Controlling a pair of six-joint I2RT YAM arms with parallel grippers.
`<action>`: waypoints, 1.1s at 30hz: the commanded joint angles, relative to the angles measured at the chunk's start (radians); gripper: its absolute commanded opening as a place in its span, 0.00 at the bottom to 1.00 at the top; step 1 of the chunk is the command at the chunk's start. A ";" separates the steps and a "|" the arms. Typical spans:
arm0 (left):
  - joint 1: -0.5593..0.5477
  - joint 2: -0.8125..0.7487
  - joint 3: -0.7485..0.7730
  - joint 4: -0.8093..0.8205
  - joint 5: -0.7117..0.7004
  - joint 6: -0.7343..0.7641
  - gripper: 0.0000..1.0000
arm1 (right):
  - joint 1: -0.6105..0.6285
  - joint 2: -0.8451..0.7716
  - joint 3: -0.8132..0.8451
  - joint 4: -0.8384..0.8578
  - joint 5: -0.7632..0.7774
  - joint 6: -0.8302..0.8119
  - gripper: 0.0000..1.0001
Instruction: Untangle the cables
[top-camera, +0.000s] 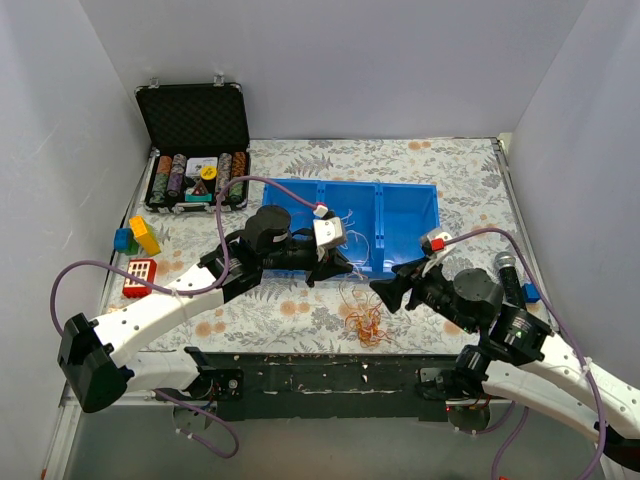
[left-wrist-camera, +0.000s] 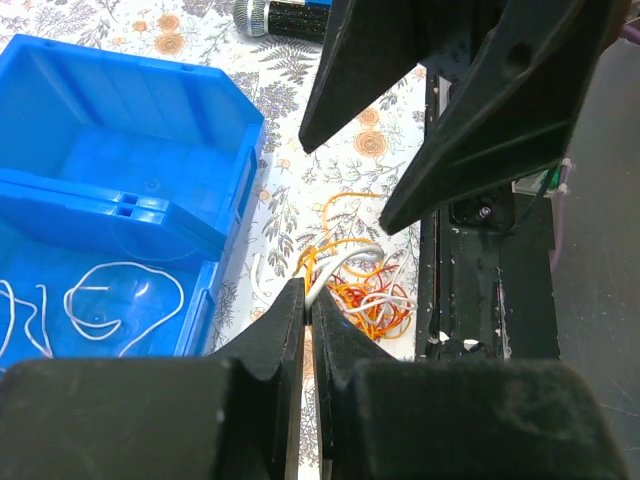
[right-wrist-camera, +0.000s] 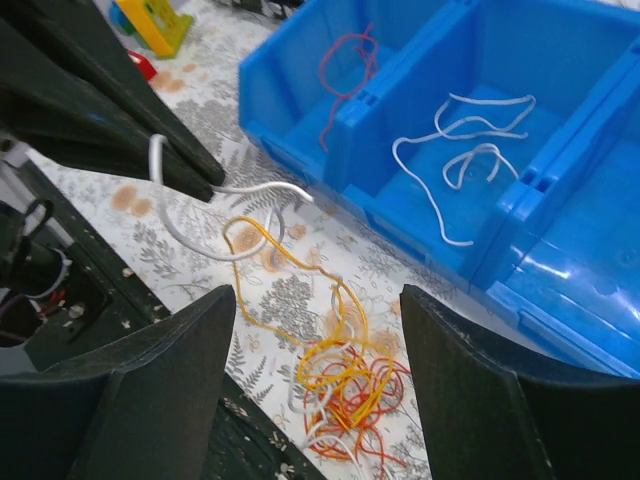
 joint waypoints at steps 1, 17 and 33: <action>0.005 -0.017 0.054 -0.009 0.010 0.021 0.00 | 0.003 -0.027 0.018 0.144 -0.094 -0.021 0.73; 0.003 0.006 0.102 -0.021 0.027 0.024 0.00 | 0.003 0.096 -0.008 0.373 -0.174 -0.052 0.54; 0.002 0.039 0.295 -0.079 0.016 0.022 0.00 | 0.005 0.241 -0.074 0.506 -0.180 -0.052 0.29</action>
